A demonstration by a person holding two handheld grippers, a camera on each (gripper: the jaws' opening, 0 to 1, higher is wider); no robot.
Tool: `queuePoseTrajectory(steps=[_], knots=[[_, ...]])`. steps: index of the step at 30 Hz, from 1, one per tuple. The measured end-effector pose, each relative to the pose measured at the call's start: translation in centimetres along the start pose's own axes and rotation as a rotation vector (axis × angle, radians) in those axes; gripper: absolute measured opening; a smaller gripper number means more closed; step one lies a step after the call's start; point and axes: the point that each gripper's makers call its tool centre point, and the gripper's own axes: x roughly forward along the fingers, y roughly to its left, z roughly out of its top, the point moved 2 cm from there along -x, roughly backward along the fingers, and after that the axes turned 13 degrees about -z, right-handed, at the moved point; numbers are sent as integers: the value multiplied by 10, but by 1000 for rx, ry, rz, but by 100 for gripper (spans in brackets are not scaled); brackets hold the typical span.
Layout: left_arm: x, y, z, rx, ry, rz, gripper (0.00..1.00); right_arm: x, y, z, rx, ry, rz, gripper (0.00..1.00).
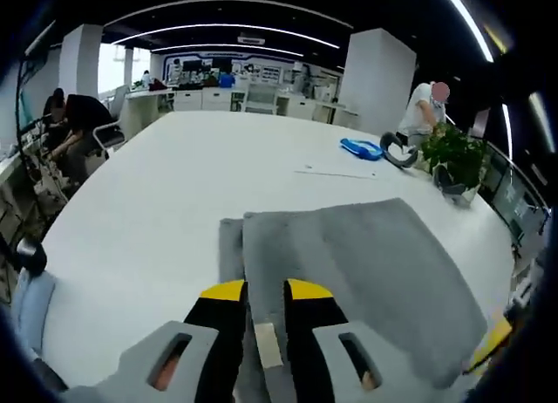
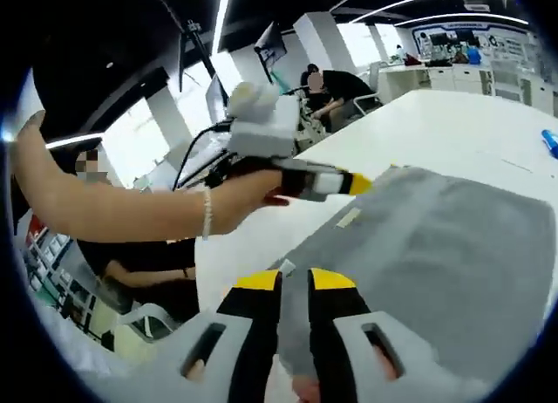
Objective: Fold the towel on the table until its edges align and the towel forms a compact rectangular stack.
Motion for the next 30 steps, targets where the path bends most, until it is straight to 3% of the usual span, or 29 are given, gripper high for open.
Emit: queuePoseTrajectory(steps=[2, 5, 6, 8, 11, 13, 14, 17, 22, 27, 30], knots=[[-13, -13, -9, -8, -2, -6, 16, -7, -34, 8, -17, -12, -79, 0], [-34, -25, -25, -1, 8, 12, 16, -15, -87, 15, -19, -10, -194, 0], [-38, -27, -29, -6, 11, 12, 15, -16, -93, 16, -16, -11, -204, 0], [-52, -34, -45, -31, 33, 23, 14, -19, -127, 17, -9, -7, -290, 0], [-69, -46, -72, -110, 71, 39, 12, -18, -174, 14, -48, 37, -406, 0], [-72, -52, -81, -120, 87, 26, 11, -15, -189, 13, -66, 49, -445, 0], [-75, -58, -92, -126, 110, 33, 11, -11, -207, 11, -72, 68, -487, 0], [-77, -66, -109, -119, 165, 44, 11, 1, -226, 5, -70, 105, -503, 0], [-79, -77, -128, -110, 233, 57, 11, 13, -247, -21, -79, 212, -536, 0], [-76, -76, -128, -87, 257, 76, 10, 9, -258, -48, -103, 306, -565, 0], [-74, -77, -128, -62, 277, 88, 9, 9, -256, -46, -77, 286, -554, 0]])
